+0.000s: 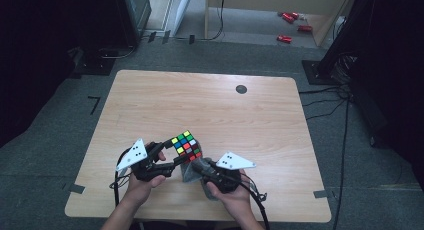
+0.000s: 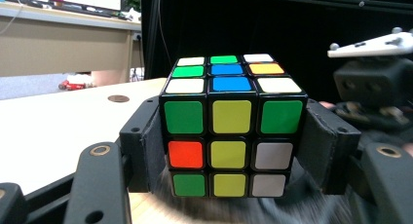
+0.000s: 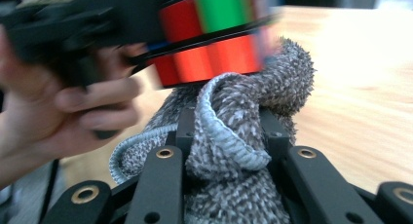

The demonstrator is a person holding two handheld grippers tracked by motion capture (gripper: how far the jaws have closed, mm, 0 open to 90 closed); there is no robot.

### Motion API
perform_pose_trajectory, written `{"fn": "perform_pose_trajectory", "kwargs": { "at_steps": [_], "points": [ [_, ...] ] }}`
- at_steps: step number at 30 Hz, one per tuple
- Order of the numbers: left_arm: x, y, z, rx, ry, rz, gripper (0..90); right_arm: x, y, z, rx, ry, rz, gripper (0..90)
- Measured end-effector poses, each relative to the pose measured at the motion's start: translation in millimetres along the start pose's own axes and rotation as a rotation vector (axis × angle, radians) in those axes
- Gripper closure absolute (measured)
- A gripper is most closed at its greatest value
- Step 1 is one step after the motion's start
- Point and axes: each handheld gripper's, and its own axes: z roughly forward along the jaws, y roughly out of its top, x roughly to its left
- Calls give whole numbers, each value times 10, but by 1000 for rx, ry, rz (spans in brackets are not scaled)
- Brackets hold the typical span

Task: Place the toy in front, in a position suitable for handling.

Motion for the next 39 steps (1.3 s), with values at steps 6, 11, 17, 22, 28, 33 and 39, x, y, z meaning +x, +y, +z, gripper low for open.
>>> {"fn": "perform_pose_trajectory", "kwargs": {
  "at_steps": [6, 11, 17, 22, 28, 33, 39],
  "points": [
    [-2, 3, -4, 1, 4, 6, 352, 156, -22, 97, 49, 36, -91, 705],
    [23, 15, -30, -11, 8, -5, 353, -80, 50, -74, -19, -46, 7, 706],
    [-3, -2, 3, 3, 2, 1, 352, 65, 0, 36, 19, -1, -36, 704],
    [17, 7, -17, -2, 8, -2, 352, 105, 17, 59, 49, 25, -79, 703],
    [42, -2, -24, 16, 5, -2, 352, -279, 126, -217, -43, -93, 53, 705],
    [-26, -48, 59, 73, -42, 37, 352, -263, 268, -422, -157, -76, 27, 705],
    [-40, -39, 55, 63, -82, 19, 352, -256, 250, -366, -121, -40, 20, 700]
  ]
}}
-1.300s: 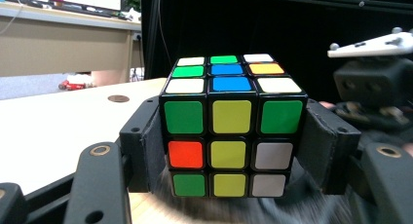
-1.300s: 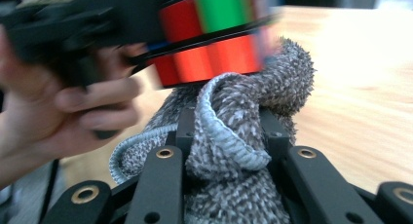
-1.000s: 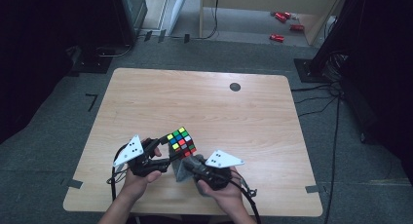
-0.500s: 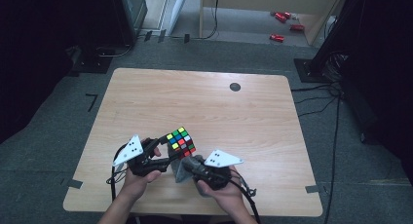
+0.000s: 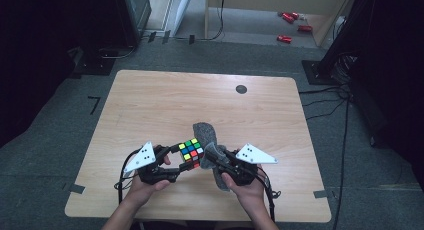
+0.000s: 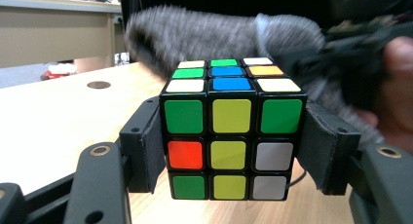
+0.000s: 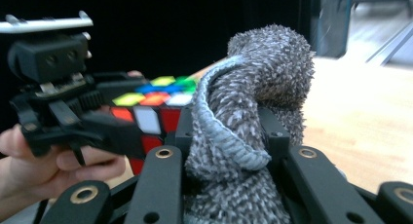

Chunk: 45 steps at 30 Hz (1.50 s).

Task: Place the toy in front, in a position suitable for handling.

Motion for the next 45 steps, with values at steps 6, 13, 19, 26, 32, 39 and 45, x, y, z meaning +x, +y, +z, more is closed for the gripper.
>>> {"fn": "perform_pose_trajectory", "kwargs": {
  "at_steps": [6, 13, 19, 26, 32, 39, 45],
  "points": [
    [14, -6, -8, 10, 5, 12, 351, -56, -72, 85, 74, 15, 24, 698],
    [-23, -9, 22, 39, 3, 44, 352, -40, 23, -12, 7, 38, 30, 697],
    [7, 8, -12, 17, -9, 15, 352, -97, -91, 116, 122, 45, 53, 695],
    [-117, -71, 134, 169, 78, 178, 352, 50, 115, -61, 19, -14, -32, 695],
    [-282, -113, 256, 253, 128, 309, 352, 281, 56, 77, 53, 69, -80, 690],
    [-275, -88, 233, 237, 145, 309, 352, 104, 37, 33, 52, -44, -61, 693],
    [-254, -122, 250, 257, 145, 312, 352, 251, 8, 80, 56, -37, -158, 690]
  ]
}}
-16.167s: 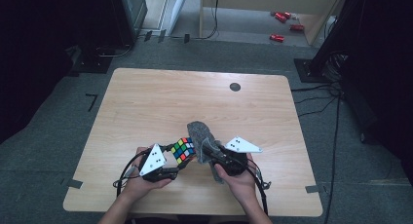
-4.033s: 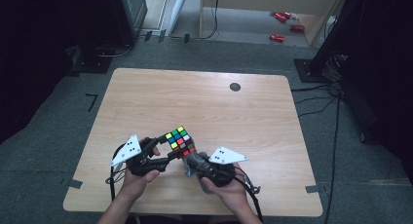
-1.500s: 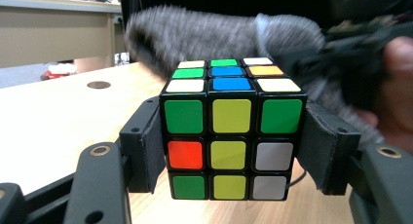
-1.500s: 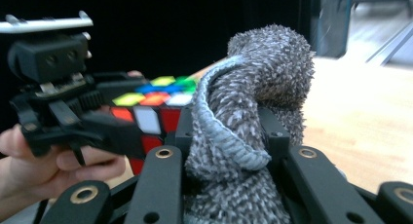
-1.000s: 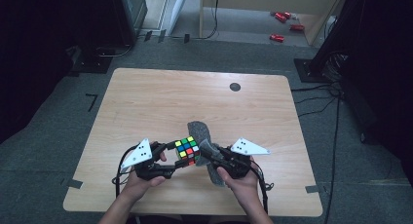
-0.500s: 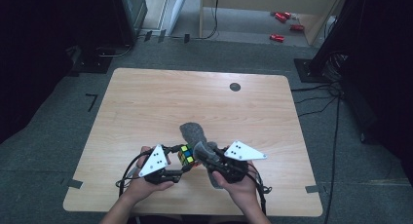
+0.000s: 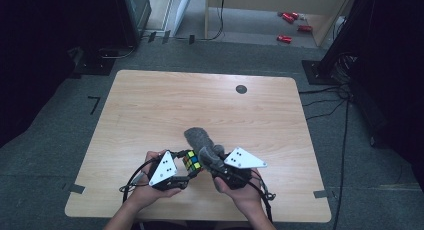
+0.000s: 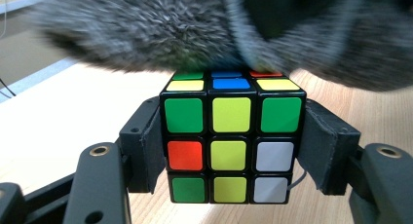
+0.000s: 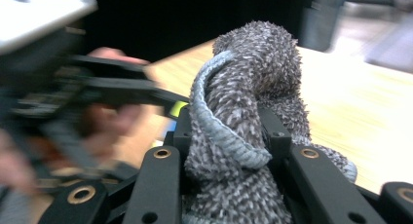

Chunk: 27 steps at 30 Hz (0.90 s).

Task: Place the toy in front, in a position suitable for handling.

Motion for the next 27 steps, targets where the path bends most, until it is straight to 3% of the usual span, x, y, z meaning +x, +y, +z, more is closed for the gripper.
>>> {"fn": "perform_pose_trajectory", "kwargs": {
  "at_steps": [2, 4, 6, 8, 10, 11, 12, 14, 16, 18, 21, 24, 27],
  "points": [
    [0, 3, -10, -3, 6, 1, 352, 111, 9, 28, -5, 53, -38, 686],
    [20, 8, -31, -11, 15, -9, 352, 143, 14, 42, -3, 43, -62, 683],
    [53, 14, -53, -22, 25, -30, 352, 28, 7, 23, -9, 19, -9, 684],
    [95, 15, -75, -36, 39, -62, 352, -123, -22, -20, -10, -47, 46, 687],
    [174, 9, -123, -91, 56, -141, 352, -258, -71, -57, -5, -100, 92, 689],
    [239, 4, -168, -144, 57, -208, 352, -293, -92, -58, 5, -113, 106, 689],
    [273, 2, -198, -174, 53, -241, 352, -330, -133, -47, 10, -120, 124, 689],
    [346, -2, -269, -235, 18, -298, 352, -331, -178, -16, -4, -91, 149, 688],
    [382, -16, -293, -262, -45, -334, 352, -278, -181, 2, -50, -35, 151, 686],
    [390, -27, -286, -271, -93, -347, 352, -215, -159, -1, -113, 13, 123, 684],
    [384, -30, -269, -264, -126, -352, 352, -135, -138, -22, -154, 16, 62, 685],
    [418, -42, -298, -272, -139, -370, 352, -168, -171, 2, -138, 76, 85, 692],
    [477, -60, -347, -313, -140, -412, 352, -184, -209, 61, -72, 113, 80, 693]
  ]
}}
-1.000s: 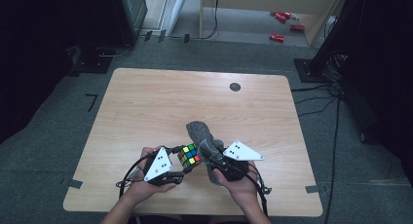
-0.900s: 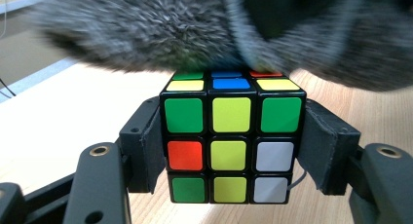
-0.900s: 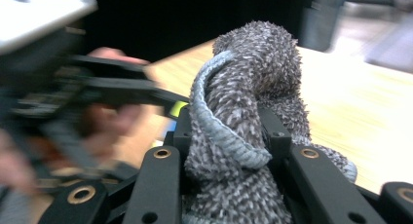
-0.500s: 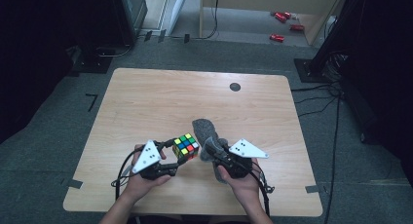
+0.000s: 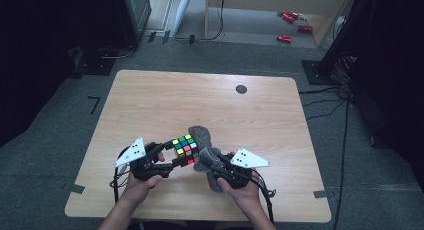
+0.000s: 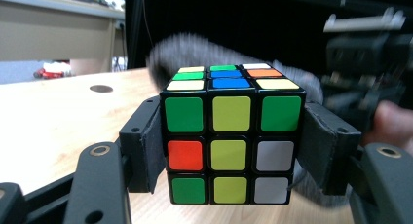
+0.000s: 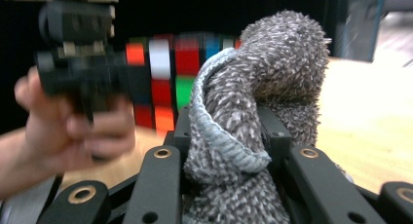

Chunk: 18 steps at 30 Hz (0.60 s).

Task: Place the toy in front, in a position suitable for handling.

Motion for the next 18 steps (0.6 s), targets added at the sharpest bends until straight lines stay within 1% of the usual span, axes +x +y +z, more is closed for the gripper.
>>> {"fn": "perform_pose_trajectory", "kwargs": {
  "at_steps": [2, 3, 4, 5, 7, 8, 9, 10, 11, 12, 14, 15, 16, 17, 18],
  "points": [
    [30, 7, -22, -7, -7, -12, 352, 10, -8, 19, 30, 4, -20, 693],
    [37, 4, -25, 1, -16, -9, 352, 19, 0, 18, 37, -3, -35, 693],
    [38, 0, -21, 7, -27, -12, 352, 25, 15, 9, 35, -6, -50, 693],
    [38, -7, -9, 25, -52, -10, 352, 26, 30, -4, 31, -7, -61, 692],
    [22, -19, 20, 61, -79, 11, 352, 17, 87, -69, -7, 1, -80, 693],
    [10, -23, 27, 69, -82, 18, 352, 4, 113, -104, -28, 15, -79, 694],
    [3, -25, 37, 73, -94, 20, 352, -8, 127, -128, -46, 26, -74, 695],
    [1, -22, 37, 71, -104, 16, 351, -32, 139, -158, -70, 51, -60, 695],
    [2, -18, 33, 71, -108, 16, 352, -46, 134, -164, -73, 72, -49, 695],
    [5, -13, 28, 70, -108, 14, 351, -50, 124, -159, -68, 82, -48, 695],
    [15, -5, 10, 66, -100, 10, 351, -52, 82, -118, -38, 104, -60, 693],
    [30, 2, -6, 60, -90, 7, 351, -51, 59, -88, -14, 117, -65, 692],
    [39, 6, -16, 52, -83, 0, 350, -49, 33, -48, 23, 117, -77, 692],
    [59, 13, -31, 37, -75, -18, 349, -45, 20, -28, 51, 111, -87, 692],
    [73, 17, -40, 27, -73, -30, 349, -33, -3, 5, 89, 95, -105, 692]
  ]
}}
